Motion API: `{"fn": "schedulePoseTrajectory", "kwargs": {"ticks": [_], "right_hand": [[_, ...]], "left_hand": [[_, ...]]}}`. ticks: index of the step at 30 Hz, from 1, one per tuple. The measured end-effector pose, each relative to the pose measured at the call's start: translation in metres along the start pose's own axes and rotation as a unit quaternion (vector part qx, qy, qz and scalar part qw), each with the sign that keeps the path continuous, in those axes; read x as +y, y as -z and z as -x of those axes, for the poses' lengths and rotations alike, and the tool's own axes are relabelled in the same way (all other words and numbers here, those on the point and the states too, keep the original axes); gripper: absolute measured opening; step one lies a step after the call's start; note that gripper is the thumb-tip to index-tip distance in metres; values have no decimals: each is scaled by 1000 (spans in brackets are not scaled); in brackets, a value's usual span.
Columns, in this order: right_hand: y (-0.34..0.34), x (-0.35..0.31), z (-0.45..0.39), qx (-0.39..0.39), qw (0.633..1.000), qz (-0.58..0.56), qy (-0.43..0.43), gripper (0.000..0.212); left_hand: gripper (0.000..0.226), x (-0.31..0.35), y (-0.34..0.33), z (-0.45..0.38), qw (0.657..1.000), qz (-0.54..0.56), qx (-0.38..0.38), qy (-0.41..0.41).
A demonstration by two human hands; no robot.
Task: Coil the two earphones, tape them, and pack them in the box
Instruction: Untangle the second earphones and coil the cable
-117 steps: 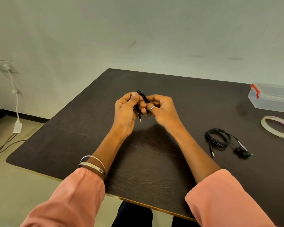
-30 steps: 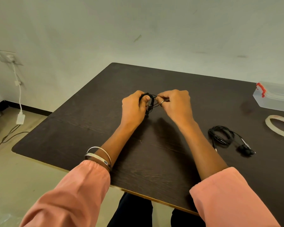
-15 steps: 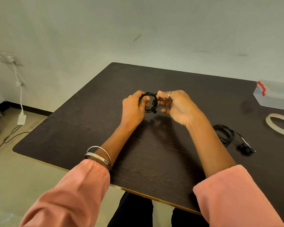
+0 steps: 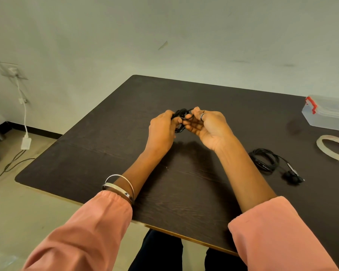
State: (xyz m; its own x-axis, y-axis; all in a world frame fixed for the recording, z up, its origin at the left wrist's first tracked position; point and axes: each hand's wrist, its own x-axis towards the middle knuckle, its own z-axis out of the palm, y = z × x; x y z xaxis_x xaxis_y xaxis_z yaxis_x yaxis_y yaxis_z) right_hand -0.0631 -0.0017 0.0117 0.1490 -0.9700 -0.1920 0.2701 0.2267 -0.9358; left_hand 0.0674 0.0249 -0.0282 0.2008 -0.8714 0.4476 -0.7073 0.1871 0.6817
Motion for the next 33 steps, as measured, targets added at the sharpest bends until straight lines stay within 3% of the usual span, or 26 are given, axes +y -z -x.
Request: {"fn": "schedulePoseTrajectory", "kwargs": {"ticks": [3, 6, 8, 11, 13, 18, 23, 28, 30, 32, 33], "right_hand": [[1, 2, 1, 7, 998, -41, -36, 18], [5, 1, 0, -34, 992, -88, -84, 17], [7, 1, 0, -59, 993, -59, -88, 14], [8, 0, -1, -36, 995, 97, -5, 12], [7, -3, 0, -25, 990, 122, 59, 11], [7, -6, 1, -43, 998, -34, -9, 15], [7, -5, 2, -50, 999, -12, -13, 21], [7, -8, 2, -102, 971, -194, -93, 16], [8, -10, 4, -111, 980, -130, -103, 16], [9, -9, 5, -75, 992, 96, -29, 15], [10, -6, 3, -50, 978, 201, 22, 14]], "left_hand": [[16, 0, 0, 1, 999, 46, 3, 21], [13, -1, 1, 2, 995, 97, 18, 27], [14, -3, 1, 2, 993, 111, 22, 33], [15, -7, 1, 0, 989, 127, 27, 64], [18, -8, 0, -1, 994, 91, 39, 53], [25, -3, 0, 0, 994, -76, 76, -11], [24, -6, 0, 1, 998, -29, 59, 5], [27, 5, 1, 5, 983, -161, 75, -54], [26, 2, 1, 5, 985, -148, 78, -45], [23, -3, 2, 2, 996, -54, 70, 2], [23, -5, 2, 1, 997, 3, 66, 35]]}}
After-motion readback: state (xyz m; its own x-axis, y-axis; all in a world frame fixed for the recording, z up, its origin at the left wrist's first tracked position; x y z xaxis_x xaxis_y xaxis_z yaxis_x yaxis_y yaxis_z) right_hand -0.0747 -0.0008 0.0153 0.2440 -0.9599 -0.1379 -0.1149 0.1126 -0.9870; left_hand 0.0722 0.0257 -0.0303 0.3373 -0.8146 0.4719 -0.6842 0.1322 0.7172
